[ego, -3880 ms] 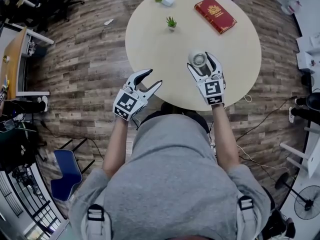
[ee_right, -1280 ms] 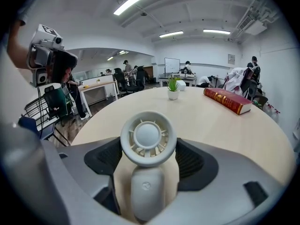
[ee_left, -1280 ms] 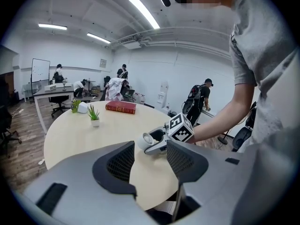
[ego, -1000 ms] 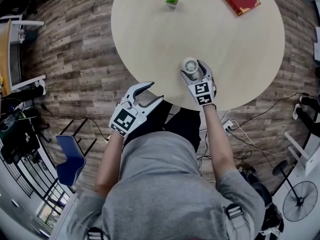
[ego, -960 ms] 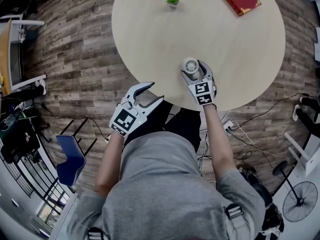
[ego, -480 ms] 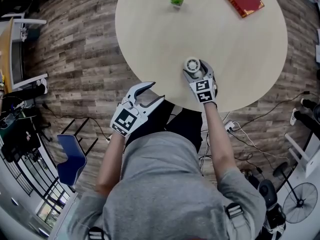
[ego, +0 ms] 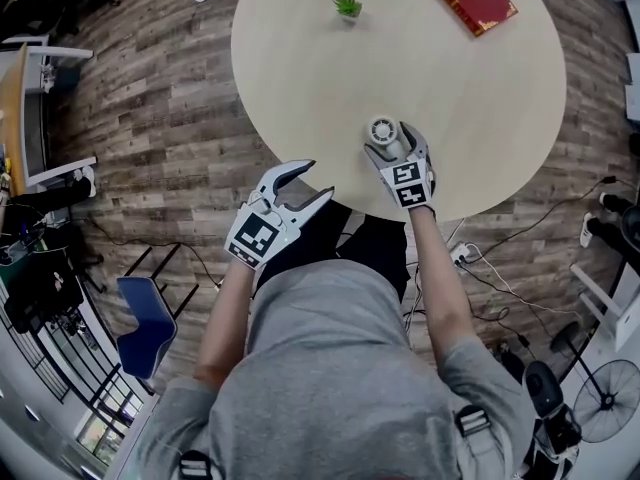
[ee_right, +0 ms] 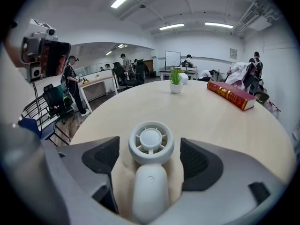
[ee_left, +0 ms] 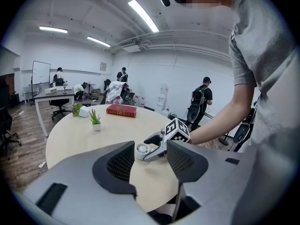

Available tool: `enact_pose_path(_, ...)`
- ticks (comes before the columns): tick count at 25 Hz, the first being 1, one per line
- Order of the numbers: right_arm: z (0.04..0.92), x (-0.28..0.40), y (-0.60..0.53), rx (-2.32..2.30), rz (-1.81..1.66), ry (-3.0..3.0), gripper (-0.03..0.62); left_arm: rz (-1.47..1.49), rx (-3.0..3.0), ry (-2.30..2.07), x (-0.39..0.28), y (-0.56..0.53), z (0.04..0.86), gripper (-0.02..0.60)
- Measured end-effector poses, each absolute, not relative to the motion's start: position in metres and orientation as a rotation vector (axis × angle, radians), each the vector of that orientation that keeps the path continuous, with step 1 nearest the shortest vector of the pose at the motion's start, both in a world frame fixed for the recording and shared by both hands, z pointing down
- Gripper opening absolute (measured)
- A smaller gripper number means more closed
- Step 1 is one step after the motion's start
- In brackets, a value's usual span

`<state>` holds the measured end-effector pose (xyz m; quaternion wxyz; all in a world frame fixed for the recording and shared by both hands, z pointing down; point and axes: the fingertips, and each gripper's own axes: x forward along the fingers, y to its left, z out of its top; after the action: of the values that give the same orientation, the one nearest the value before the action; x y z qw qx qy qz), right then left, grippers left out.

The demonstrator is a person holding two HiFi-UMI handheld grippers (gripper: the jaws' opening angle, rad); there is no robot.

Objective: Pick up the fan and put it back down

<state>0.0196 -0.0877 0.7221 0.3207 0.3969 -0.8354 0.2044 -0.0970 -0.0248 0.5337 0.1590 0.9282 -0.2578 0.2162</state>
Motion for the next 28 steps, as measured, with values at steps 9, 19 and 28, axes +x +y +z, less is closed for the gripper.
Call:
enact_pose_path(9,0.694,0.028,-0.079,1.077,0.535,-2.201,0.405,0.593,2.707,-0.708,-0.090,-0.024,0.517,0.230)
enact_pose_path(19,0.649,0.034,-0.064,1.106,0.484,-2.231,0.402,0.558,2.761,-0.675,-0.079,-0.023,0.500,0.230)
enact_pose_path(28,0.605,0.042,-0.052,1.126,0.422,-2.287,0.397,0.554,2.787,-0.678,-0.080,-0.026,0.489,0.230)
